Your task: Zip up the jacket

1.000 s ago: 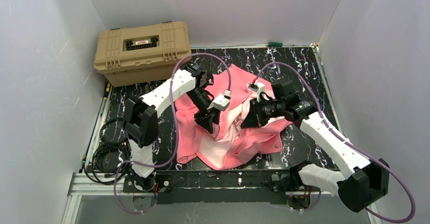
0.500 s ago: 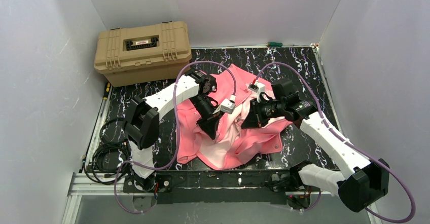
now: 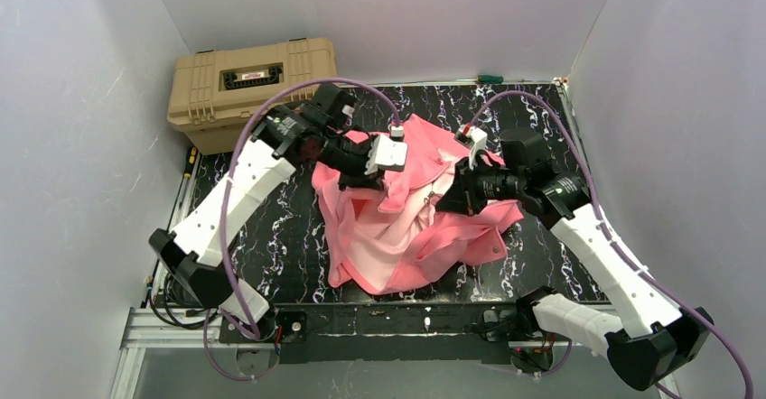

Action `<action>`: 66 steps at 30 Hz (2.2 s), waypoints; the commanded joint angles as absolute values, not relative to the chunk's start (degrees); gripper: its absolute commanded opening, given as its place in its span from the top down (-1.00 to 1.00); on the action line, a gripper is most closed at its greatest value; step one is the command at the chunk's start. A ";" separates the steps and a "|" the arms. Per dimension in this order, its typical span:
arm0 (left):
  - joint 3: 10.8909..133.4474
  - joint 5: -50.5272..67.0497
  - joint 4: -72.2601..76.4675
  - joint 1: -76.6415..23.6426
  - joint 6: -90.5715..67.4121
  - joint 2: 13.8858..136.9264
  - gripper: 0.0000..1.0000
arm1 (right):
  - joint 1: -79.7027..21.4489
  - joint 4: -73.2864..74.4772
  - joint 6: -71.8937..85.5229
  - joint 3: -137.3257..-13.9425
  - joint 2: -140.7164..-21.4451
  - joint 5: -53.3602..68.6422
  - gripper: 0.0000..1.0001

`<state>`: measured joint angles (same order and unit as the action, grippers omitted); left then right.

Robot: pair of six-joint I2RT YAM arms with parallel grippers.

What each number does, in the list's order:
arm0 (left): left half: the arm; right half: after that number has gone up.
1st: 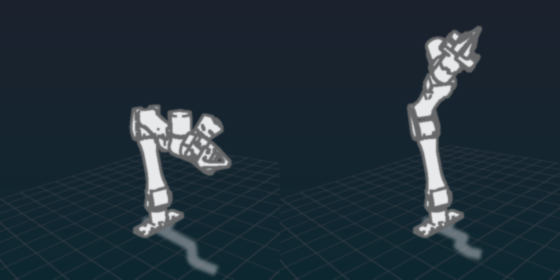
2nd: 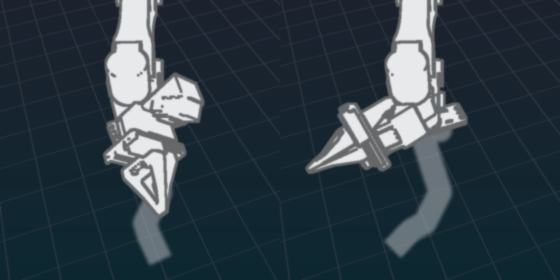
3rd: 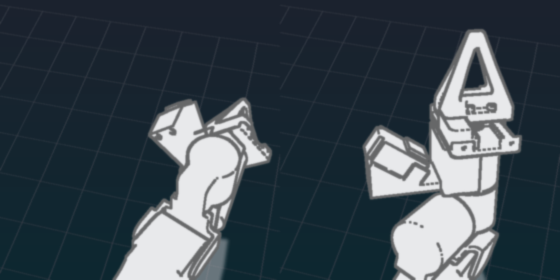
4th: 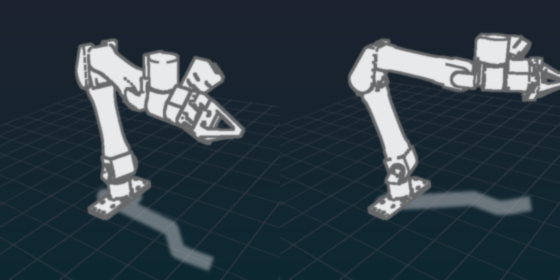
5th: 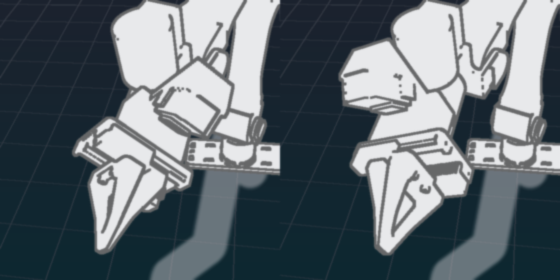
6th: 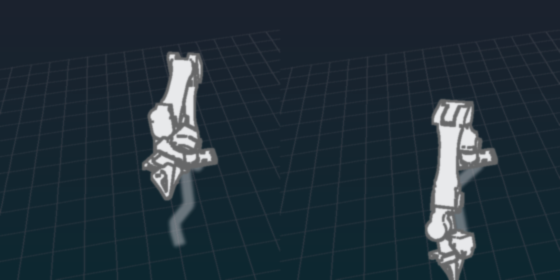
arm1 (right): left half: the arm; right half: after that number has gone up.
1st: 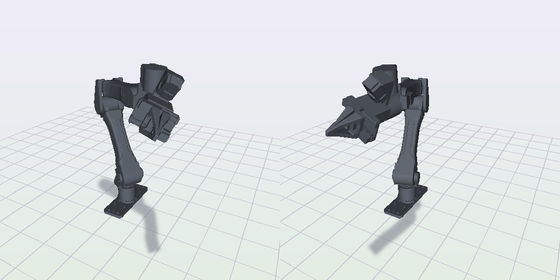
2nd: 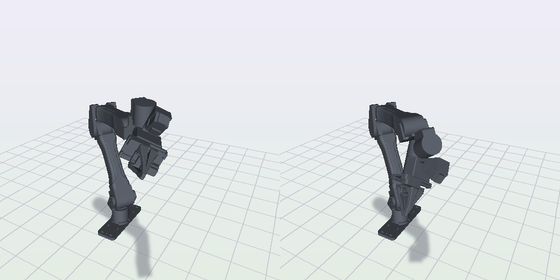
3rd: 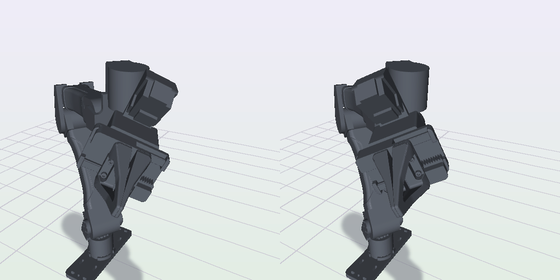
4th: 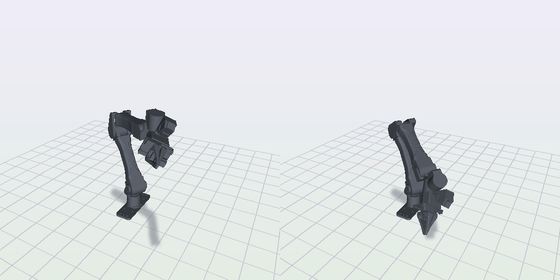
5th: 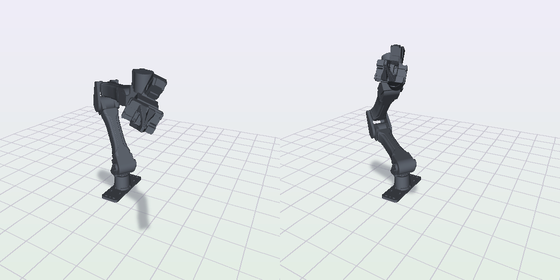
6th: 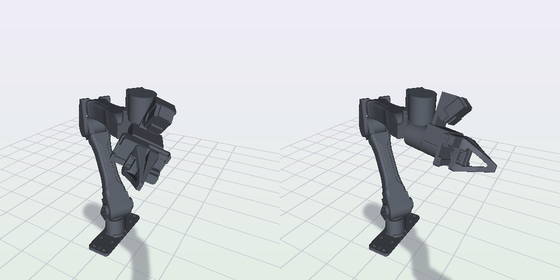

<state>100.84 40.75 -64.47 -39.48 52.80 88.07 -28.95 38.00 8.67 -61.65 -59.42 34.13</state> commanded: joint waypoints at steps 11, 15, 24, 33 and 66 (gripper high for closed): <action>143.47 1.99 -49.94 -39.02 54.37 95.85 1.00 | -29.00 43.20 4.67 -75.04 -55.19 24.40 0.97; 133.39 1.03 -53.54 -42.34 61.85 89.79 1.00 | -29.09 43.29 5.01 -76.40 -55.28 26.78 0.97; 101.60 12.42 -61.36 -54.99 56.36 77.42 1.00 | -29.56 48.87 3.11 -73.86 -54.96 40.13 0.97; 110.30 13.97 -66.12 -55.37 56.52 85.12 1.00 | -34.99 55.80 1.18 -77.37 -62.19 40.54 0.97; 107.60 15.12 -56.98 -55.46 25.95 82.08 1.00 | -43.73 37.65 -0.35 -71.59 -58.32 27.64 0.97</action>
<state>109.03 14.35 -58.78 -55.24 27.77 86.21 -43.62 42.50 -0.84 -71.31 -58.96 24.75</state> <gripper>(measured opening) 0.033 0.057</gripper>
